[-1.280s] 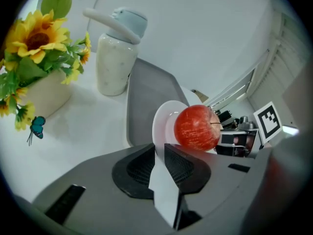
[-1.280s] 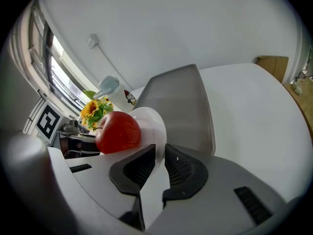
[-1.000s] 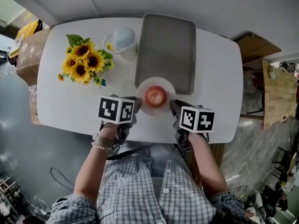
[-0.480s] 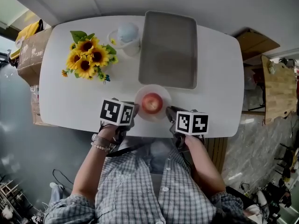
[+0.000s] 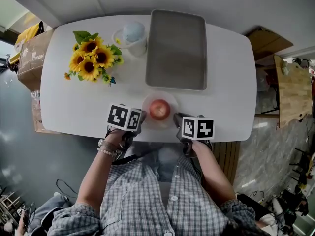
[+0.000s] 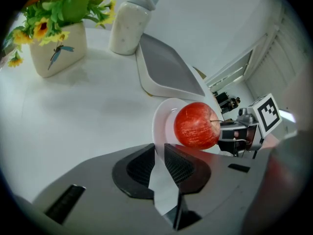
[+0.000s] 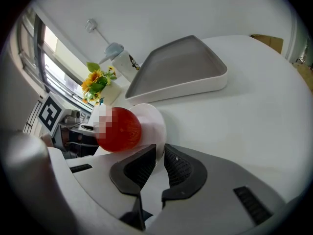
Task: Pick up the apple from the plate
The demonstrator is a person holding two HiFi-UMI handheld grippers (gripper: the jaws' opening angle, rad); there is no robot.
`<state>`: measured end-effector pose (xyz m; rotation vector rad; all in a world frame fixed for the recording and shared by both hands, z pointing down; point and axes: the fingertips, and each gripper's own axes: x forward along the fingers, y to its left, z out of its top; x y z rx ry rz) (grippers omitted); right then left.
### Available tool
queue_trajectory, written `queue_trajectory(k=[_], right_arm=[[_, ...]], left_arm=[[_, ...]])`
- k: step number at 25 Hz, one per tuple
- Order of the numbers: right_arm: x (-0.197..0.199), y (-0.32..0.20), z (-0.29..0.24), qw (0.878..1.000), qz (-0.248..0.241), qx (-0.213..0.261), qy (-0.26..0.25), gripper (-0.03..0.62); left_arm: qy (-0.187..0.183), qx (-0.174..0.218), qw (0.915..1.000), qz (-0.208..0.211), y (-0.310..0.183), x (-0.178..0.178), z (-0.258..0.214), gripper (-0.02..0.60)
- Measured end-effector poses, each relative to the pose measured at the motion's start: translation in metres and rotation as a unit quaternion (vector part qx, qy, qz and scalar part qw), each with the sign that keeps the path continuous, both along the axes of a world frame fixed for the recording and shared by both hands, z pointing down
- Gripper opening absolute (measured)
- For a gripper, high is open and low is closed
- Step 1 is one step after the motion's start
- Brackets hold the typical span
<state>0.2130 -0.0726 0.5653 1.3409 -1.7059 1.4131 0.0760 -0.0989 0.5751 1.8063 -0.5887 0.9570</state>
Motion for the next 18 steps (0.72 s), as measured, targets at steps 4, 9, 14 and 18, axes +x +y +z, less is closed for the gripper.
queue_trajectory(k=[4,9,14,18], right_arm=[[-0.0012,-0.0004,0.0034,1.000,-0.009,0.012,0.013,0.063],[-0.0033,-0.0028,0.0051,0.999,-0.004,0.039,0.001,0.063],[-0.0041,-0.0036,0.0024,0.996,-0.016,0.085,0.012,0.063],[-0.0012,-0.0072,-0.0010,0.990,-0.021,0.129,0.044,0.075]], left_arm=[[0.008,0.003,1.0000,-0.002,0.0001,-0.0009,0.0030,0.066],[0.032,0.017,0.9991,-0.021,-0.0041,-0.0013,0.0024,0.066],[0.047,0.028,0.9984,-0.017,-0.0038,-0.0003,0.0003,0.066],[0.053,0.037,0.9978,-0.012,-0.0040,-0.0015,-0.0018,0.080]])
